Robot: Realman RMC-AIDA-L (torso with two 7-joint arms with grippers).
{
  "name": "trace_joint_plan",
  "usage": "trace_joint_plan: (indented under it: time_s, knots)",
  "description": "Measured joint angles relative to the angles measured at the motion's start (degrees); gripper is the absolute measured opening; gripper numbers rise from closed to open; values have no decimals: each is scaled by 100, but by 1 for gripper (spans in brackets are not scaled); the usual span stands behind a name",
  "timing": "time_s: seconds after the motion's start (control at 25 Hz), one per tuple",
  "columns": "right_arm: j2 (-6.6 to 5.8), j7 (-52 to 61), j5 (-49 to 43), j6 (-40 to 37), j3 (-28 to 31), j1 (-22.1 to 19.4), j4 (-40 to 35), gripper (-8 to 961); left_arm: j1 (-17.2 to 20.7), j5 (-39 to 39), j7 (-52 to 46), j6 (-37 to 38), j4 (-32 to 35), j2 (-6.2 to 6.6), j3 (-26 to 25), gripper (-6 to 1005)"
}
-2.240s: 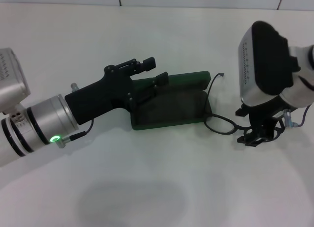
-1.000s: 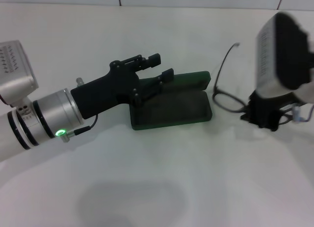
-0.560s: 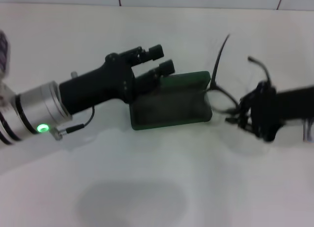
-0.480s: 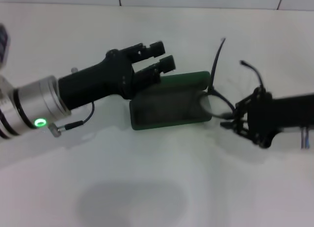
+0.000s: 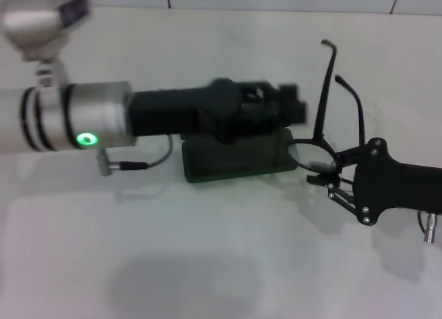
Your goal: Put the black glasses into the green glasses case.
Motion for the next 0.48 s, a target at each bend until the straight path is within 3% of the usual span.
trace_joint_plan:
  time_s: [0.24, 0.48]
  knots:
    - [15, -823, 393, -111, -46, 54, 331, 94, -465, 552, -304, -49, 14, -167, -12, 505]
    - [15, -1081, 386, -119, -58, 67, 346, 93, -575, 521, -411, -195, 44, -177, -62, 506]
